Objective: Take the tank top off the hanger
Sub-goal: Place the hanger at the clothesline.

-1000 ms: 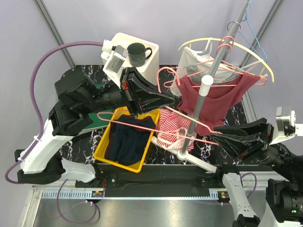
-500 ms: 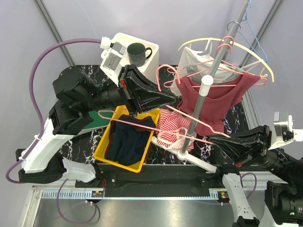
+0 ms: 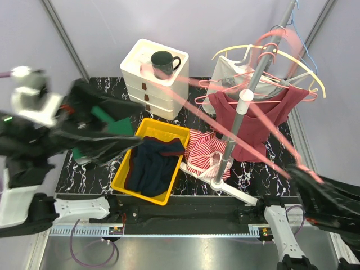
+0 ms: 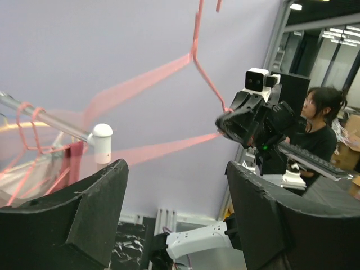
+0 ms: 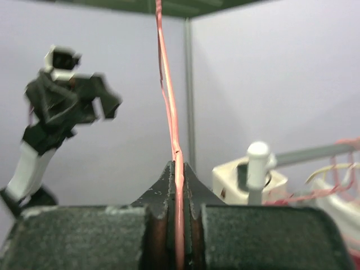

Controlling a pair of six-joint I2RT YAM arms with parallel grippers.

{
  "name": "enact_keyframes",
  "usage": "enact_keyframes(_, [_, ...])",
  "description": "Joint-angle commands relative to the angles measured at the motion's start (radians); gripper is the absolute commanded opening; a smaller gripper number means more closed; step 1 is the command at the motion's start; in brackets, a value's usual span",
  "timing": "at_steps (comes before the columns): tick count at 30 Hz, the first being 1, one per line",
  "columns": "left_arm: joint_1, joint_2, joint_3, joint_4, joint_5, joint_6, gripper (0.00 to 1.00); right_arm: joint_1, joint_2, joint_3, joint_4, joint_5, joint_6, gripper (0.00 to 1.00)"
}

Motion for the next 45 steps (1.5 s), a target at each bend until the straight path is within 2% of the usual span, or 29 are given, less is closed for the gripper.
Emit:
enact_keyframes(1, [-0.002, -0.104, -0.04, 0.014, -0.066, 0.073, 0.76, -0.001, 0.198, 0.194, -0.064, 0.358, -0.112, 0.0])
enact_keyframes(5, [-0.002, -0.131, -0.099, -0.029, -0.086, 0.099, 0.75, -0.001, 0.341, 0.28, -0.13, 0.636, -0.283, 0.0])
enact_keyframes(11, [-0.002, -0.121, -0.143, -0.115, -0.118, 0.148, 0.75, 0.001, 0.52, 0.44, -0.197, 0.933, -0.483, 0.0])
enact_keyframes(14, [-0.002, -0.121, -0.177, -0.121, -0.097, 0.156, 0.76, 0.001, 0.592, 0.564, -0.305, 1.016, -0.54, 0.0])
enact_keyframes(18, [-0.002, -0.107, -0.18, -0.126, -0.043, 0.156, 0.75, 0.002, 0.562, 0.49, -0.334, 1.099, -0.646, 0.0])
enact_keyframes(23, [-0.002, -0.096, -0.185, -0.126, -0.006, 0.156, 0.76, 0.004, 0.479, 0.315, -0.357, 1.091, -0.742, 0.0])
enact_keyframes(27, [-0.002, -0.098, -0.205, -0.126, 0.009, 0.152, 0.75, 0.004, 0.436, 0.192, -0.365, 0.993, -0.779, 0.0])
enact_keyframes(33, [-0.002, -0.119, -0.235, -0.135, 0.012, 0.158, 0.76, 0.004, 0.487, 0.231, -0.362, 0.869, -0.787, 0.0])
enact_keyframes(45, [-0.002, -0.141, -0.261, -0.158, -0.008, 0.181, 0.76, 0.002, 0.505, 0.328, -0.368, 0.789, -0.755, 0.0])
